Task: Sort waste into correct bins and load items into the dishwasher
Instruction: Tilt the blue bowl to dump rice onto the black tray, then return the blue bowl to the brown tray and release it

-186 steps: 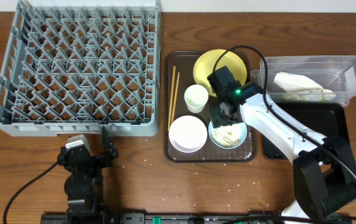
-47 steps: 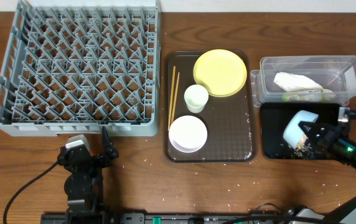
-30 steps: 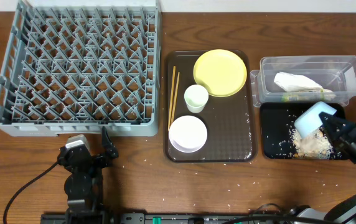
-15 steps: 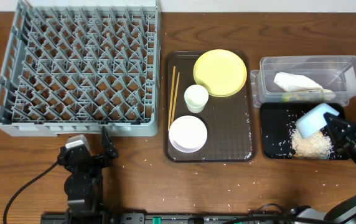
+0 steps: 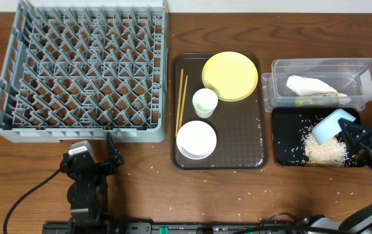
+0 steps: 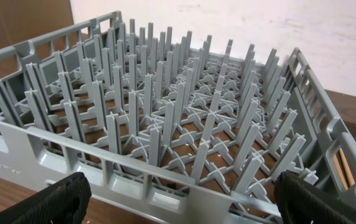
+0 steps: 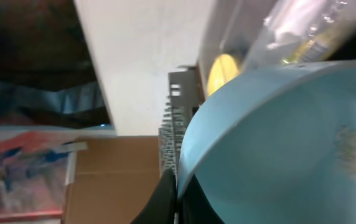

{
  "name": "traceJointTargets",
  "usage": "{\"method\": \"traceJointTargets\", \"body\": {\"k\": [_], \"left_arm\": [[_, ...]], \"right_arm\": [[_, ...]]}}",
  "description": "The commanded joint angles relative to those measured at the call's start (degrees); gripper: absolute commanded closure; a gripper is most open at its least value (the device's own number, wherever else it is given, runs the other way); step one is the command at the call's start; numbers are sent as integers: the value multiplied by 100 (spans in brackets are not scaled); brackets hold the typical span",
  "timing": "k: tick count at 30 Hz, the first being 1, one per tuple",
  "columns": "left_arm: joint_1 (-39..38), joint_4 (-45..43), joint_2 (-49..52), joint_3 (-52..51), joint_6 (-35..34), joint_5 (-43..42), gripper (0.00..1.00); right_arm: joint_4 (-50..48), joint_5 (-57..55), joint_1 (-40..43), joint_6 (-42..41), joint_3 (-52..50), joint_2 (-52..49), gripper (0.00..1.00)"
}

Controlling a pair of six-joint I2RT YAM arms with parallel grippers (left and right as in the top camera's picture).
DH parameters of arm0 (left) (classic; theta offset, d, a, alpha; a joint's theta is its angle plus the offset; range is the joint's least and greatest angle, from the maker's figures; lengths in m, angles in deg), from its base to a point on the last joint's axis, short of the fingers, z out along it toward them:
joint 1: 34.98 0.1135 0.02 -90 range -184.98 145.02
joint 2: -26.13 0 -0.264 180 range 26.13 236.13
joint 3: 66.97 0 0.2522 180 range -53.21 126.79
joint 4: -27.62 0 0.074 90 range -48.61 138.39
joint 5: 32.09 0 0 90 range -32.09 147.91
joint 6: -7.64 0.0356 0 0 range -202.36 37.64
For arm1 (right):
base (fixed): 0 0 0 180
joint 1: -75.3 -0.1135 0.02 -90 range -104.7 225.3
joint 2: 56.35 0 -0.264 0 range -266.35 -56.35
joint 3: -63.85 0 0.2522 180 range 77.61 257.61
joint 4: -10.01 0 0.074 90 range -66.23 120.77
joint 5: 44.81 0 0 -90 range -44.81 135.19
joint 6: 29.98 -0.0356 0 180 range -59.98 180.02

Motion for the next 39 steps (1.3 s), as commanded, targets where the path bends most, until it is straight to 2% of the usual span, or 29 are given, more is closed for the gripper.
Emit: {"method": "traceJointTargets", "body": {"k": [1,5,8,21,35,39], "left_arm": [[20,83,-28,-136,-9,31,5],[20,83,-28,-136,-11,31,5],[20,83,-28,-136,-9,31,5],[20,83,-28,-136,-11,31,5],[20,83,-28,-136,-11,31,5],[20,83,-28,-136,-9,31,5]], "right_arm": [[13,345,-31,-118,2,28,99],[-136,103,-39,-319,2,46,99],[-98,621,-76,-284,2,57,99],[-83,935,-293,-291,2,76,99],[-240,387,-348,-291,2,85,99],[-223,369,-651,-271,24,155,99]]}}
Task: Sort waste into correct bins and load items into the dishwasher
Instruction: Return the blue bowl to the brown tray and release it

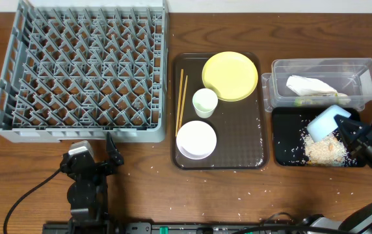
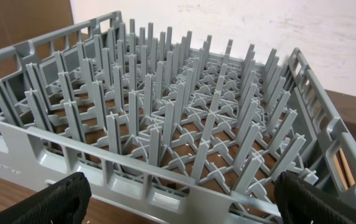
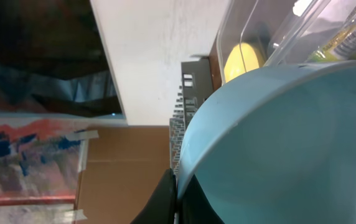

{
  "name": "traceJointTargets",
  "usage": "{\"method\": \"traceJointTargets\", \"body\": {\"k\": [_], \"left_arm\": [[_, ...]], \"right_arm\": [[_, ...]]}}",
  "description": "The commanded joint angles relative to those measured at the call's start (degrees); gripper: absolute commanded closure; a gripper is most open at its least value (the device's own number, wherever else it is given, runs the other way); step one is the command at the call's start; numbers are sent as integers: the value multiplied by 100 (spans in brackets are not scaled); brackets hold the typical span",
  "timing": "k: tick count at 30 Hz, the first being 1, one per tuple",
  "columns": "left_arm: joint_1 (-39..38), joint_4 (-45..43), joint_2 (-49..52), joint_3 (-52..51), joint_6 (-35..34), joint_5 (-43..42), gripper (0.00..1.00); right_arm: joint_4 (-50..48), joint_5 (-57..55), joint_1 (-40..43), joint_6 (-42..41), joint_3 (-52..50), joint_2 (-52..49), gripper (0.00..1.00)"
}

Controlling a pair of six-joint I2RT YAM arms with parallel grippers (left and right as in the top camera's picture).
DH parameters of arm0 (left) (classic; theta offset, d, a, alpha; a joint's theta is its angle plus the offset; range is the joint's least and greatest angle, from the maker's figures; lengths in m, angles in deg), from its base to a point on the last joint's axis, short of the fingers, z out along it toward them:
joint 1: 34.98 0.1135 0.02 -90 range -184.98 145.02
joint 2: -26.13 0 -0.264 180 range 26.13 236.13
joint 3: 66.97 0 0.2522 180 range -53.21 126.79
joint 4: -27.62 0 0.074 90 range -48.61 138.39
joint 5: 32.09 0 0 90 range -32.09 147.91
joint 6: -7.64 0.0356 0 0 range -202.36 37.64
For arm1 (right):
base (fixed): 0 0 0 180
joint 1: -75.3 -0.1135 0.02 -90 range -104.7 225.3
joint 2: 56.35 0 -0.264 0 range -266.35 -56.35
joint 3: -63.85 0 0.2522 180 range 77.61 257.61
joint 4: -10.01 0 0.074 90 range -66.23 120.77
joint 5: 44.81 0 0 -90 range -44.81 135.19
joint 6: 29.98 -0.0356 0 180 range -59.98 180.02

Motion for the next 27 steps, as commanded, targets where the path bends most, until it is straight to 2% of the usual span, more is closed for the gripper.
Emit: {"method": "traceJointTargets", "body": {"k": [1,4,8,11,15,19,22,27], "left_arm": [[20,85,-28,-136,-11,31,5],[20,85,-28,-136,-9,31,5],[20,85,-28,-136,-9,31,5],[20,85,-28,-136,-9,31,5],[20,85,-28,-136,-9,31,5],[20,85,-28,-136,-9,31,5],[20,85,-28,-136,-9,31,5],[20,85,-28,-136,-9,31,5]], "right_arm": [[2,13,-450,-15,46,188,99],[74,-197,-992,-20,157,337,99],[542,-994,-2201,-9,634,608,99],[1069,-2103,-3346,46,1281,710,99],[1768,-4234,-5082,42,2192,695,99],[1878,-6483,-6684,-520,2485,619,99],[1906,-7563,-7514,-815,2479,389,99],[1845,-8199,-8190,-774,2479,-293,99]]}}
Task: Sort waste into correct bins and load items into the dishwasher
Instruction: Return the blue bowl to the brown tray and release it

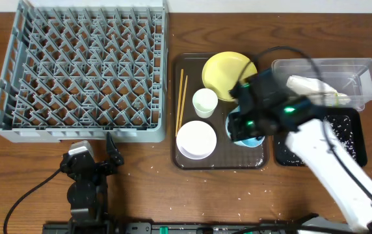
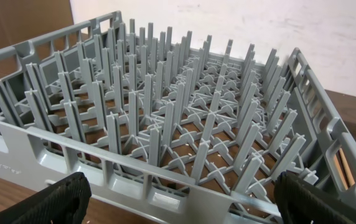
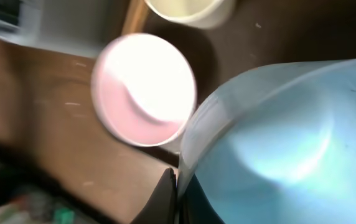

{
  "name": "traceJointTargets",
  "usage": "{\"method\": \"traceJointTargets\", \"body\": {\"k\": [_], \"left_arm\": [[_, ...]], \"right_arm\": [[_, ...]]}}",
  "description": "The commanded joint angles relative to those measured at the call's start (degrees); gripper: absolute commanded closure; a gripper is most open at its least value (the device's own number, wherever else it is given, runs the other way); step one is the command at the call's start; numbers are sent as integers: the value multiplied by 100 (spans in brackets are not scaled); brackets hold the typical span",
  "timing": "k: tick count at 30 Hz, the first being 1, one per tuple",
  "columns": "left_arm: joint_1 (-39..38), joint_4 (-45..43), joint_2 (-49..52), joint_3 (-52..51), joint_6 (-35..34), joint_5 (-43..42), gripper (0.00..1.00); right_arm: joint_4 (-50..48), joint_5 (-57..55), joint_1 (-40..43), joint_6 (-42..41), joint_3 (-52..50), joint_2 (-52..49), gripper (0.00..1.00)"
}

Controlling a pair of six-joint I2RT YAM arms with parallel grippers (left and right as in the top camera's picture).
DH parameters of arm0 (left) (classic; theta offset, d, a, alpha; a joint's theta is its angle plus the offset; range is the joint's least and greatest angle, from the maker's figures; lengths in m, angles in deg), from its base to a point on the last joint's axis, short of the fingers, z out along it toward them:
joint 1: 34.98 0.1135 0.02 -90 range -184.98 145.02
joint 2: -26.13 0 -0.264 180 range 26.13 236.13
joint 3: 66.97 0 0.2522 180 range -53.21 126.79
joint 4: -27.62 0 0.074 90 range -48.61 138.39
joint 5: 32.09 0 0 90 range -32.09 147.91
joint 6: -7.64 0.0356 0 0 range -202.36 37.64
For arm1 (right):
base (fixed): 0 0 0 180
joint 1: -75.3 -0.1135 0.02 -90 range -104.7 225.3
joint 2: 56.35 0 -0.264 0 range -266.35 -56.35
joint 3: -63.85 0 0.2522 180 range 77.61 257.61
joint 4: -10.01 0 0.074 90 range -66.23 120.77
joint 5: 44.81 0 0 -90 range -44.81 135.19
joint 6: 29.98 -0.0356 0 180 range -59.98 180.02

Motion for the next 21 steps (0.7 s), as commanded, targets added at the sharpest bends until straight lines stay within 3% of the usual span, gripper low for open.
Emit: {"method": "traceJointTargets", "body": {"k": [1,13,18,21], "left_arm": [[20,83,-28,-136,-13,31,5],[20,83,-28,-136,-11,31,5],[20,83,-28,-136,-11,31,5],[20,83,-28,-136,-11,31,5]], "right_arm": [[-59,-1209,-343,-66,52,-610,99],[-249,-861,-461,398,52,-2048,96],[-127,-667,-446,393,411,-1991,61],[315,-629,-356,372,1080,-1982,55]]}}
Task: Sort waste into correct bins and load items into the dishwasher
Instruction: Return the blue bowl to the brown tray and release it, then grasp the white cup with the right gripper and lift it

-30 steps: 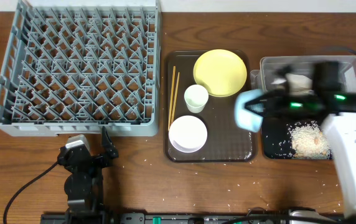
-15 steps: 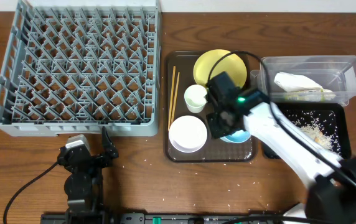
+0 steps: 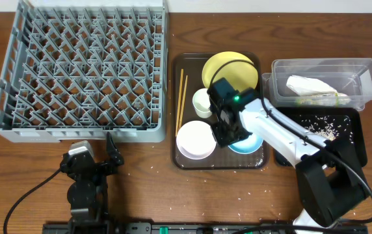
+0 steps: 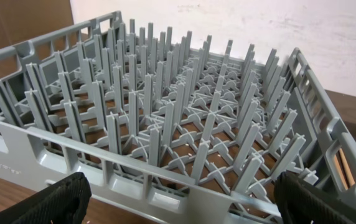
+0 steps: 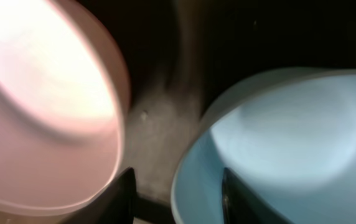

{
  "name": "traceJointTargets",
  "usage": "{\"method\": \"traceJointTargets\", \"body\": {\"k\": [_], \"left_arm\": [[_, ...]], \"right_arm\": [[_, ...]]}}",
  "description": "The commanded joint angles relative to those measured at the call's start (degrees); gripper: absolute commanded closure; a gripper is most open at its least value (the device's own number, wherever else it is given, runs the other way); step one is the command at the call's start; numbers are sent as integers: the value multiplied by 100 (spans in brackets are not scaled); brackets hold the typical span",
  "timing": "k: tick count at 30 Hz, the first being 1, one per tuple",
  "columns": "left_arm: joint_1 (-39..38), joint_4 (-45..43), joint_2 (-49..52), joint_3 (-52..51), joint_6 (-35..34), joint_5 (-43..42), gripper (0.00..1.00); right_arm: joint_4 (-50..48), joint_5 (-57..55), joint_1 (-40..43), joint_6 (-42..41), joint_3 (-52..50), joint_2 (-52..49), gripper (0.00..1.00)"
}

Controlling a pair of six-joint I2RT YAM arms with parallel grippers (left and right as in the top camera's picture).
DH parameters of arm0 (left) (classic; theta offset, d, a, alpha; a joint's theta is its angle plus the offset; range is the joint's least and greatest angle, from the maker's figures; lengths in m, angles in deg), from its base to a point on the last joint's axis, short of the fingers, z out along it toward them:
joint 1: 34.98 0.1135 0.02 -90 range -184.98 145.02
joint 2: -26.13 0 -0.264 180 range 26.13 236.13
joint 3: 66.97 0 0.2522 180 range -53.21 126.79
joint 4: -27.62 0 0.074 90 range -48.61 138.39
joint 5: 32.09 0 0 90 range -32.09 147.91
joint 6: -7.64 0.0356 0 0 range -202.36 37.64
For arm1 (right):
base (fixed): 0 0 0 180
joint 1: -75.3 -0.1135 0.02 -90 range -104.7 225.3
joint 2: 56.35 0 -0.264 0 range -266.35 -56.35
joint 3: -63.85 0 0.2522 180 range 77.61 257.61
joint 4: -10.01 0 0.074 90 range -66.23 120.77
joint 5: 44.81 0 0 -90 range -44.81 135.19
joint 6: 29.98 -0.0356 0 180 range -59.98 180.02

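A light blue bowl (image 3: pixel 247 143) sits upright on the brown serving tray (image 3: pixel 251 159), just right of the white bowl (image 3: pixel 196 140). My right gripper (image 3: pixel 228 135) is low over the blue bowl's left rim. In the right wrist view the right gripper (image 5: pixel 178 196) is open, one dark finger (image 5: pixel 126 190) outside the blue bowl (image 5: pixel 284 137) and the other inside it, with the rim between them. The left gripper (image 4: pixel 181 208) is open in front of the grey dish rack (image 4: pixel 165 124), holding nothing.
The tray also carries a white cup (image 3: pixel 202 101), a yellow plate (image 3: pixel 228 70) and chopsticks (image 3: pixel 181 97). The dish rack (image 3: pixel 82 68) fills the left. A clear bin (image 3: pixel 322 68) with a wrapper (image 3: pixel 313 86) stands at the right, above a black tray (image 3: pixel 355 130) scattered with rice.
The right gripper, which was shut on the blue bowl's rim above the serving tray, now has its jaws apart, and the bowl rests on the tray. The left arm has not moved.
The right gripper first held the blue bowl tilted over the black tray beside a heap of rice, some rice still in it. Then the bowl looked empty there. Later it was over the serving tray, and now it sits there beside the white bowl, let go.
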Motion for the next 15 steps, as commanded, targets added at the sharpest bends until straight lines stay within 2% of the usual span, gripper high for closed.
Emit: {"method": "traceJointTargets", "body": {"k": [1,6,15], "left_arm": [[17,87,-28,-136,-11,31,5],[17,87,-28,-136,-11,31,5],[17,87,-28,-136,-9,31,5]], "right_arm": [[356,136,94,7,984,33,54],[535,131,304,-317,1867,33,52],[-177,-391,356,-1237,1926,-151,53]]}}
